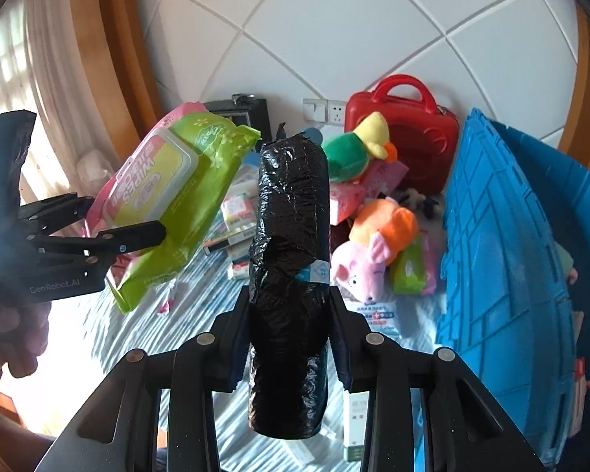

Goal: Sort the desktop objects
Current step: 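Lift and carry the wipes pack and black roll over the blue bin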

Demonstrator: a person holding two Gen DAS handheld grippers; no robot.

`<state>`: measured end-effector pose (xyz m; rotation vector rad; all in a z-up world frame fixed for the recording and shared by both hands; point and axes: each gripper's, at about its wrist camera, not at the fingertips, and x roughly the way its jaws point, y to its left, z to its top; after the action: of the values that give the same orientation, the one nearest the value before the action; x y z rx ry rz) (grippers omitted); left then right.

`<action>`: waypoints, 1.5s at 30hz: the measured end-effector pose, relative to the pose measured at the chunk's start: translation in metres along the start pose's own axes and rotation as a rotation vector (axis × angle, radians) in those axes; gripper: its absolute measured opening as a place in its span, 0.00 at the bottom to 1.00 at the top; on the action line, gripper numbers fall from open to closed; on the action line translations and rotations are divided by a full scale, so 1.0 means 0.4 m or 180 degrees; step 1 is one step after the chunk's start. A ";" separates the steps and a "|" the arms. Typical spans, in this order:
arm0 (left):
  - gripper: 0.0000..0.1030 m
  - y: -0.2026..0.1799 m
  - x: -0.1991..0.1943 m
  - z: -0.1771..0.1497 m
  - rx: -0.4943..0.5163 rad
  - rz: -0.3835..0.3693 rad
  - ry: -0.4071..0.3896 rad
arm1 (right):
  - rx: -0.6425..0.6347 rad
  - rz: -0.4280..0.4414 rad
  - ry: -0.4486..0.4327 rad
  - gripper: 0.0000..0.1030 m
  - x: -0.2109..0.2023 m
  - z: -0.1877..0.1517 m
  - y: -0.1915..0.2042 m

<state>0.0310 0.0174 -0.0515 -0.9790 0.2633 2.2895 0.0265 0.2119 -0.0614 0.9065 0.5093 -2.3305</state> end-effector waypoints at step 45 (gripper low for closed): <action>0.61 -0.700 0.066 0.360 0.0746 -0.0613 -0.0369 | 0.0686 -0.0383 -0.0783 0.33 -0.415 -0.039 -0.631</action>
<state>0.1064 0.3076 0.0480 -0.7180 0.3628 2.0764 -0.0271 0.4743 0.0792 0.6843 0.2186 -2.5989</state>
